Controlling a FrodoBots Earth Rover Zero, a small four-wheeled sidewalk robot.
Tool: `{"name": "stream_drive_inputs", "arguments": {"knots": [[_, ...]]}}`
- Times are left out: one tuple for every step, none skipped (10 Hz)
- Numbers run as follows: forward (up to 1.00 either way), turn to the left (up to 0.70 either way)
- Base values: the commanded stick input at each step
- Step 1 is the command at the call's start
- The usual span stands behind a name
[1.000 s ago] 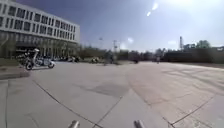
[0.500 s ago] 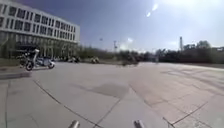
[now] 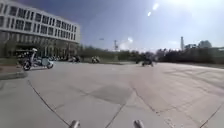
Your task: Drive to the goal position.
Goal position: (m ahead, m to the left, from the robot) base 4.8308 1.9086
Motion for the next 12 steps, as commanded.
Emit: {"name": "stream_drive_inputs", "arguments": {"knots": [[0.85,0.0],[0.85,0.0],[0.85,0.0],[0.85,0.0],[0.85,0.0],[0.85,0.0],[0.85,0.0],[0.85,0.0],[0.85,0.0],[0.85,0.0],[0.85,0.0],[0.85,0.0]]}}
